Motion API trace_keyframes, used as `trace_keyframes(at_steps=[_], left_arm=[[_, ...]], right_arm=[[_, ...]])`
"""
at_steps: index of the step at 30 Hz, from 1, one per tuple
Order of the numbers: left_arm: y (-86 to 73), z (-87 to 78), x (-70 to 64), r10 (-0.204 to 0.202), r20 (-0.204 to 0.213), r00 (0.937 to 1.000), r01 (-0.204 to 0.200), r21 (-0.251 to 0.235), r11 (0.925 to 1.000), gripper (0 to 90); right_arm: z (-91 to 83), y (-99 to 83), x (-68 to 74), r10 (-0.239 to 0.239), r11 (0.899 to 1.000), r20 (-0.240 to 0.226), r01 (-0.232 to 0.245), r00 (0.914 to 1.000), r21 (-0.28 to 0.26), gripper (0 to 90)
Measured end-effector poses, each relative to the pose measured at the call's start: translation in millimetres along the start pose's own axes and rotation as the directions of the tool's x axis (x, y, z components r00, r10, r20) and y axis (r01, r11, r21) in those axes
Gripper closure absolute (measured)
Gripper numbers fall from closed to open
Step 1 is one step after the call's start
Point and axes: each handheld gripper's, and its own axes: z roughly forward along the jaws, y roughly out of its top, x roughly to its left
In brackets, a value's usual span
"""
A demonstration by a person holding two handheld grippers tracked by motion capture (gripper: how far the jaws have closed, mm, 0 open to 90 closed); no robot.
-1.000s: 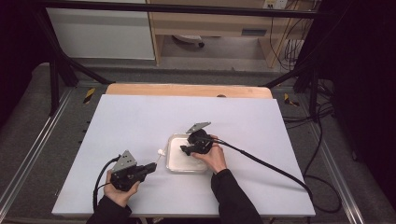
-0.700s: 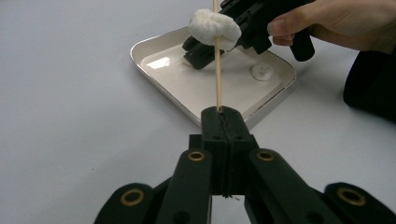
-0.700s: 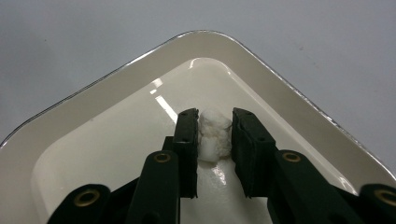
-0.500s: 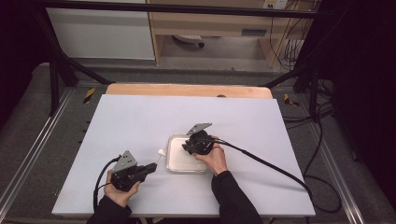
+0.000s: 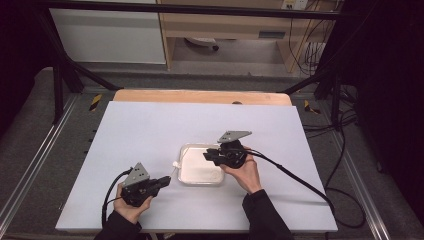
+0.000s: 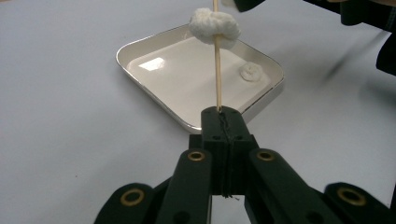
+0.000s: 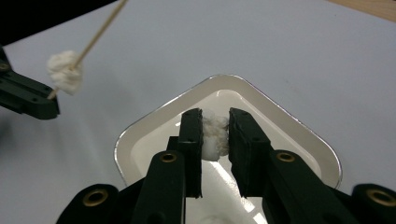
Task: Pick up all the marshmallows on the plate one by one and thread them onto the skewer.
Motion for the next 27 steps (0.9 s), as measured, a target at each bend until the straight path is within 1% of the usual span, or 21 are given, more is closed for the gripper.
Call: trace_keyframes(at_steps=[4, 7, 9, 14, 19, 23, 27], left_arm=[[0.7, 0.6, -2.9, 0.009, 0.009, 0.9999, -0.009, -0.001, 1.0, 89.1], [1.0, 1.5, -5.5, 0.015, 0.017, 0.9997, -0.015, -0.004, 0.9999, 89.1], [1.4, 2.1, -7.1, 0.019, 0.023, 0.9996, -0.019, -0.004, 0.9998, 89.0], [2.1, 3.3, -10.9, 0.03, 0.037, 0.9989, -0.029, -0.004, 0.9996, 89.0], [2.7, 4.9, -14.8, 0.041, 0.049, 0.9979, -0.041, -0.003, 0.9992, 89.0], [3.3, 5.4, -18.0, 0.055, 0.059, 0.9967, -0.055, -0.004, 0.9985, 89.0], [3.7, 5.4, -20.7, 0.067, 0.068, 0.9954, -0.067, -0.009, 0.9977, 89.0]], right_arm=[[-18.9, -0.4, 0.1, 0.015, 0.999, -0.029, -0.016, 0.9995, -0.045, 75.9], [-31.7, 0.7, 0.6, 0.031, 0.996, -0.058, -0.036, 0.9979, -0.084, 76.0], [-39.3, 2.7, 1.3, 0.034, 0.994, -0.069, -0.041, 0.997, -0.1, 76.1], [-52.9, 8.3, 2.6, 0.053, 0.985, -0.117, -0.071, 0.9917, -0.155, 76.4], [-57.8, 11.9, 2.4, 0.076, 0.978, -0.15, -0.103, 0.9857, -0.182, 76.7], [-56.8, 14.8, 2.8, 0.094, 0.972, -0.193, -0.132, 0.9766, -0.195, 76.8], [-54.9, 17.9, 2.6, 0.103, 0.97, -0.212, -0.145, 0.9718, -0.195, 76.8]])
